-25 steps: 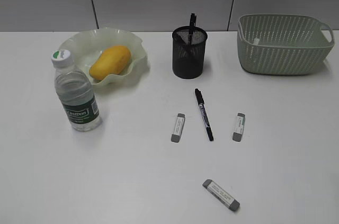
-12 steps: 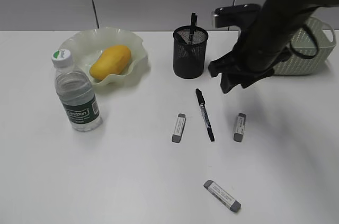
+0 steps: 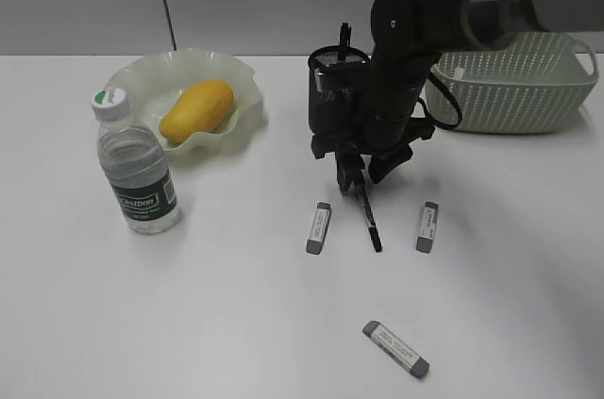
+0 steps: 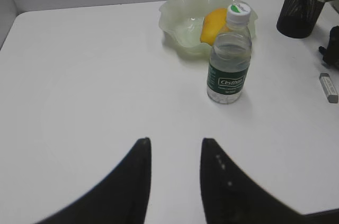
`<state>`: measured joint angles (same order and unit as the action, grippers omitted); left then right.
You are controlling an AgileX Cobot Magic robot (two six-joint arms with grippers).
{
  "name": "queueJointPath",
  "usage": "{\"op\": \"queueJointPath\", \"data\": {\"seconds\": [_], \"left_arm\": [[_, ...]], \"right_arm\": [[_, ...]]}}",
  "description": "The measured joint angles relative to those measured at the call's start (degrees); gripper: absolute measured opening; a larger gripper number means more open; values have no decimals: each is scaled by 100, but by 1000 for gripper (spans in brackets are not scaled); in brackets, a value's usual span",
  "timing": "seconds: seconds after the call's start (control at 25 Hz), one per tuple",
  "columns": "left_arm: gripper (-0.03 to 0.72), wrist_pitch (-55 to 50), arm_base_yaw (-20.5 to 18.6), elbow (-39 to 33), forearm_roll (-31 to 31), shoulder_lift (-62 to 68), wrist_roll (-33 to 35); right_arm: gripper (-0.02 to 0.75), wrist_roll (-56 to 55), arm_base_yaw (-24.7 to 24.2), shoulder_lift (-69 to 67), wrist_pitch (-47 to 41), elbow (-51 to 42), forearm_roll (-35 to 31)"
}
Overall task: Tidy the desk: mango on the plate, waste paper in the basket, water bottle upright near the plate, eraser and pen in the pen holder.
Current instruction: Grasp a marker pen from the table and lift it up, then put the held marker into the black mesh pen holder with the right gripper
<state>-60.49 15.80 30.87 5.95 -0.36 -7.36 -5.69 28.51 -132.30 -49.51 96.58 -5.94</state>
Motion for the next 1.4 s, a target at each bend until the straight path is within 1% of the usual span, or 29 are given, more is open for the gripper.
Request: {"op": "queueJointPath", "data": {"seconds": [0.08, 0.16, 0.24, 0.32, 0.52, 0.6, 0.64, 0.68, 0.76, 0.8, 0.84, 0.92, 0.96, 1.0, 1.04, 1.12, 1.2, 1.4], "left_arm": [[236, 0, 0, 0, 0, 0, 0], [236, 0, 0, 0, 0, 0, 0], [236, 0, 0, 0, 0, 0, 0], [236, 0, 0, 0, 0, 0, 0], [236, 0, 0, 0, 0, 0, 0], [236, 0, 0, 0, 0, 0, 0], [236, 0, 0, 0, 0, 0, 0], [236, 0, 0, 0, 0, 0, 0], [236, 0, 0, 0, 0, 0, 0], [236, 0, 0, 0, 0, 0, 0], [236, 0, 0, 0, 0, 0, 0], [236, 0, 0, 0, 0, 0, 0], [236, 0, 0, 0, 0, 0, 0], [236, 0, 0, 0, 0, 0, 0], [236, 0, 0, 0, 0, 0, 0], [236, 0, 0, 0, 0, 0, 0], [236, 0, 0, 0, 0, 0, 0], [236, 0, 0, 0, 0, 0, 0]], "right_arm": [[373, -114, 49, -87, -11, 56, 186], [325, -224, 55, -98, -11, 64, 375], [242, -263, 60, -102, -29, 64, 511], [127, -278, 60, -102, -67, 69, 550], [128, -101, 60, 83, -131, 0, 527], [128, -8, 60, 580, 22, -259, 557], [127, 12, 60, 894, 277, -507, 537], [127, 24, 60, 1335, 707, -786, 521], [126, 37, 60, 2247, 2193, -1772, 536], [126, 37, 60, 2714, 3445, -2278, 548], [126, 41, 42, 3061, 4913, -2874, 594], [126, 41, -57, 3258, 7374, -3676, 718], [126, 52, -122, 3157, 8283, -3801, 739], [126, 112, -188, 2968, 8911, -3830, 745], [126, 190, -228, 2774, 9267, -3774, 745], [126, 388, -274, 2274, 9620, -3550, 702], [126, 471, -286, 1875, 9679, -3268, 594], [111, 510, -286, 1173, 9764, -2629, 564]]}}
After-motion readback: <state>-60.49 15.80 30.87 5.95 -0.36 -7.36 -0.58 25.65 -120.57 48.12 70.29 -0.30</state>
